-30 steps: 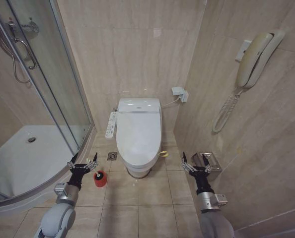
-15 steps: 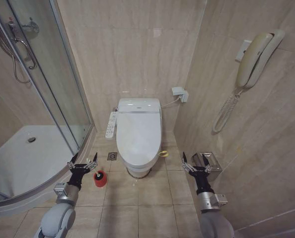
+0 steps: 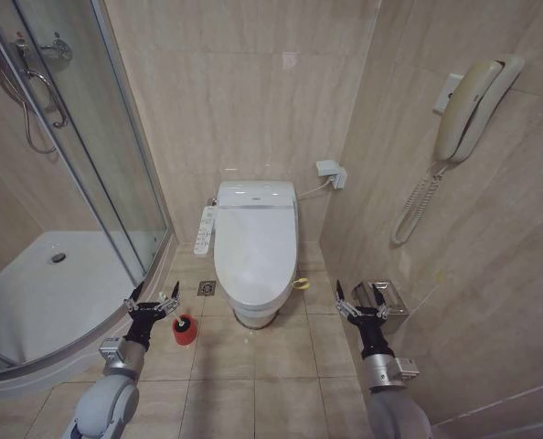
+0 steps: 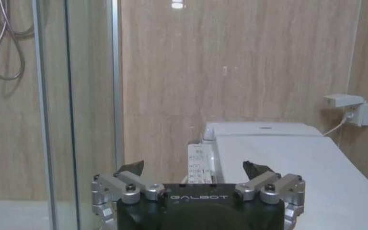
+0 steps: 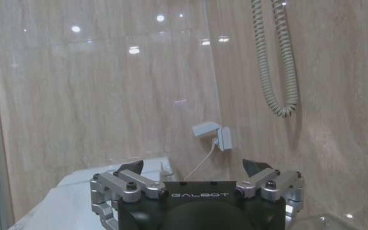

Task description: Open the toilet lid, clean the toilet bowl with a toilet brush, close the toilet lid, and flush.

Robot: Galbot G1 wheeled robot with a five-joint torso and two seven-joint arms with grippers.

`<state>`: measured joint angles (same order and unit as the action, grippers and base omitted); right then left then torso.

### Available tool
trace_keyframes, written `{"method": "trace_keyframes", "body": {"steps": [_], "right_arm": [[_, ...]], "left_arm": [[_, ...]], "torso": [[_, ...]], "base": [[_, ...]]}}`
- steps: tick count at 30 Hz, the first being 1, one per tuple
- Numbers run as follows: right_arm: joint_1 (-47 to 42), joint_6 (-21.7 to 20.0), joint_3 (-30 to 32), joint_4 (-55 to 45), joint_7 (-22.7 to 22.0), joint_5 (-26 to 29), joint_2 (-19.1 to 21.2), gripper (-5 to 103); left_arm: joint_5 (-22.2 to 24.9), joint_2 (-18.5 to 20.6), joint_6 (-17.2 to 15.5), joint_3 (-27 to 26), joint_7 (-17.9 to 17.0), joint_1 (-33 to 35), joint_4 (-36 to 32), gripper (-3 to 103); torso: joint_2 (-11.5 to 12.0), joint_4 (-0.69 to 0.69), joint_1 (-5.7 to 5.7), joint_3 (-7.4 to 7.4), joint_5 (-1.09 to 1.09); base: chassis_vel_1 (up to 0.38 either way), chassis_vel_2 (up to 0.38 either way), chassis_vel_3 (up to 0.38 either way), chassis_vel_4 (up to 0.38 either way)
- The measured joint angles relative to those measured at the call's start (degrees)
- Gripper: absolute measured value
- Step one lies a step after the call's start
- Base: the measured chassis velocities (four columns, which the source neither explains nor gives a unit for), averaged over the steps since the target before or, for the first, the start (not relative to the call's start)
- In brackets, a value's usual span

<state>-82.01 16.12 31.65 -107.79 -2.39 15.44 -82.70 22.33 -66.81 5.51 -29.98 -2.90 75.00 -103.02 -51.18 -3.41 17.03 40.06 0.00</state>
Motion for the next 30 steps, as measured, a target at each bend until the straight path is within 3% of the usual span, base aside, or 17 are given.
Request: {"method": "trace_keyframes", "body": {"steps": [30], "right_arm": [[0.0,0.0,0.0,0.0,0.0,0.0,0.0,100]], "left_arm": [[0.0,0.0,0.0,0.0,0.0,0.0,0.0,100]], "torso": [[0.0,0.0,0.0,0.0,0.0]], "base": [[0.0,0.0,0.0,0.0]]}}
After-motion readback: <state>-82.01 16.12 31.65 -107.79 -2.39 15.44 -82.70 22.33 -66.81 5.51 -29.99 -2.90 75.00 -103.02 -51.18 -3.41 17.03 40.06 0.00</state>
